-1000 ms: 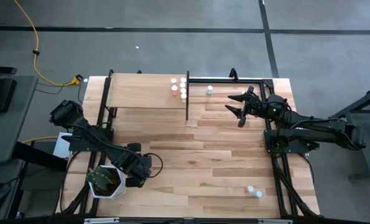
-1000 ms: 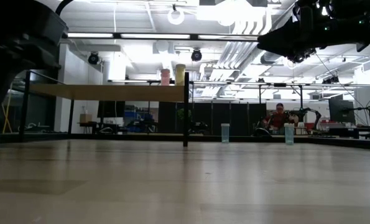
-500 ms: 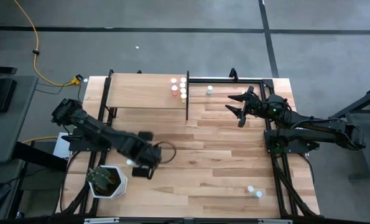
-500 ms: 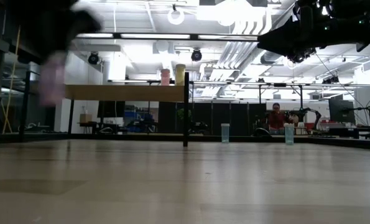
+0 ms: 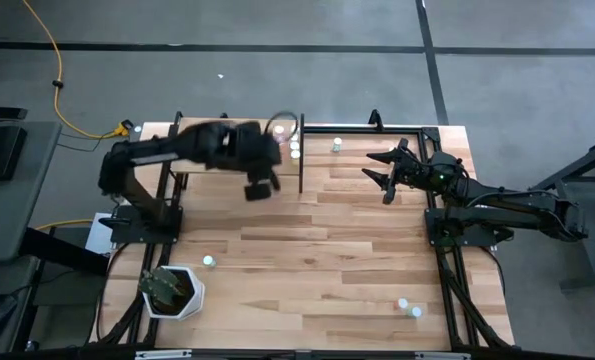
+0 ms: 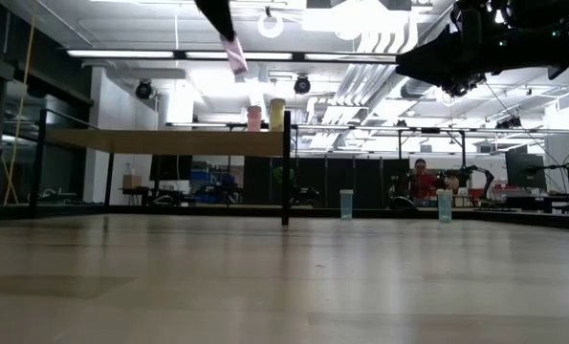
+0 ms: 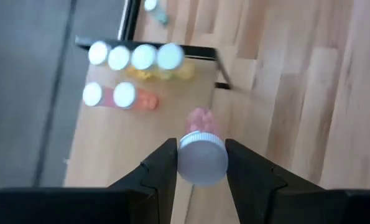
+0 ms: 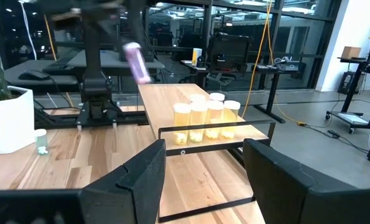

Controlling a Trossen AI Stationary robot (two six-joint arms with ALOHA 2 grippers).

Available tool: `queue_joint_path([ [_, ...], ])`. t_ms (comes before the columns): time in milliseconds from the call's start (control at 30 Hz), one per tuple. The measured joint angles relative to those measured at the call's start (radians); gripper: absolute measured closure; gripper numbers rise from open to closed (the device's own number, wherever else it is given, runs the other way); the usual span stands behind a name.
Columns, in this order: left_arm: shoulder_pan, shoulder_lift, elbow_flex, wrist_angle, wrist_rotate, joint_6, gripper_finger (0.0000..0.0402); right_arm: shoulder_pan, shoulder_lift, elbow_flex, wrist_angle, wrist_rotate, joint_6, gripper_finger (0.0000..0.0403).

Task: Pick and place medicine bottles onto shelf by color
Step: Put the pink pill bottle on the shelf

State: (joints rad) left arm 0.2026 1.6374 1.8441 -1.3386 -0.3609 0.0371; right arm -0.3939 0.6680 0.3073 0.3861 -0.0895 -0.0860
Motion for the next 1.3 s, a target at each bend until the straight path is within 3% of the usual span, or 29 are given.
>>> queue_joint_path([
  [167,0.143,0.094,0.043,-0.007,0.148,-0.024,0.0289,0.0,0.0,0.0,0.0,0.0,0.0,0.0197],
  [467,0.25,0.208,0.094,-0.008,0.177,-0.028,0.0288,0.0,0.0,0.0,0.0,0.0,0.0,0.0197],
  [667,0.276,0.223,0.095,-0.004,0.271,-0.033,0.0288,0.0,0.0,0.0,0.0,0.0,0.0,0.0197],
  [1300,0.281,0.277,0.1,0.015,0.275,0.001,0.0288,0.0,0.0,0.0,-0.001,0.0,0.0,0.0197],
])
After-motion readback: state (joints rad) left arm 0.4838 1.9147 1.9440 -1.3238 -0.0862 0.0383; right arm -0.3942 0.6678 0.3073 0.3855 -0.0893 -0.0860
